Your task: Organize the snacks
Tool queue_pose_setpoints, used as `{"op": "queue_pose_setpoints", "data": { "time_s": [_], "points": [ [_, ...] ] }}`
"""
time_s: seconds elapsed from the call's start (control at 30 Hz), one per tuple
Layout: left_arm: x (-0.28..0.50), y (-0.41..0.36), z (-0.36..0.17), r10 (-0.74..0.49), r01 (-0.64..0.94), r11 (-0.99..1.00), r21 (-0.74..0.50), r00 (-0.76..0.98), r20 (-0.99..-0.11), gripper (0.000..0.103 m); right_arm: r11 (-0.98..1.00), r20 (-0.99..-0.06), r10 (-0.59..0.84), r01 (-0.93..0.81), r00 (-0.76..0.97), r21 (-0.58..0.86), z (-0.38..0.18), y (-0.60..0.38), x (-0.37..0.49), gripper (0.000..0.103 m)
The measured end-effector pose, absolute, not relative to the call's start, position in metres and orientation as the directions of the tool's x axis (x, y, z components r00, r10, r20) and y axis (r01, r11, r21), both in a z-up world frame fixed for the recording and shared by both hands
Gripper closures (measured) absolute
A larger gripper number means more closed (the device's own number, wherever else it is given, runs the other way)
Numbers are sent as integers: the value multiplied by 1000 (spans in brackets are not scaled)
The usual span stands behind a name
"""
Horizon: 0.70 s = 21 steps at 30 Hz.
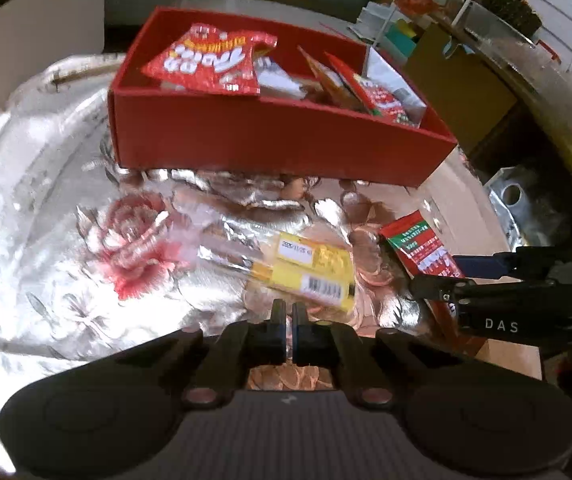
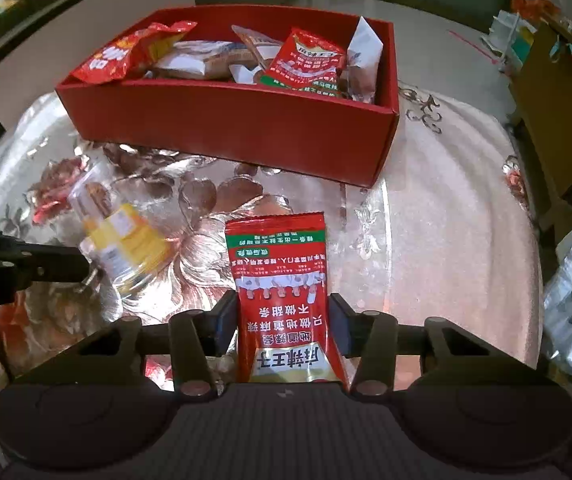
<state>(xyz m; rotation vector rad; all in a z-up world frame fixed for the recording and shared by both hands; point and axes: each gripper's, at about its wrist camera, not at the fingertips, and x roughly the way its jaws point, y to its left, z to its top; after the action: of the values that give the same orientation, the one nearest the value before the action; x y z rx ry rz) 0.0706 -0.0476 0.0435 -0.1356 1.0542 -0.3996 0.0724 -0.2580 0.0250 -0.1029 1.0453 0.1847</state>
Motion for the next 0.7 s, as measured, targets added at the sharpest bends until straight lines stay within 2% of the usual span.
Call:
{"op": "queue_pose_setpoints", "data": {
  "time_s": [0.43,0.7],
  "points": [
    [71,-31,80,-496,263,868,-421,484,-721,103,981,-784,171,-175,597,81,65,-265,78,48],
    [79,-31,79,-528,256,848,-463,476,-704,102,981,-764,181,-171,620,94,73,-265,83,48]
  ]
}}
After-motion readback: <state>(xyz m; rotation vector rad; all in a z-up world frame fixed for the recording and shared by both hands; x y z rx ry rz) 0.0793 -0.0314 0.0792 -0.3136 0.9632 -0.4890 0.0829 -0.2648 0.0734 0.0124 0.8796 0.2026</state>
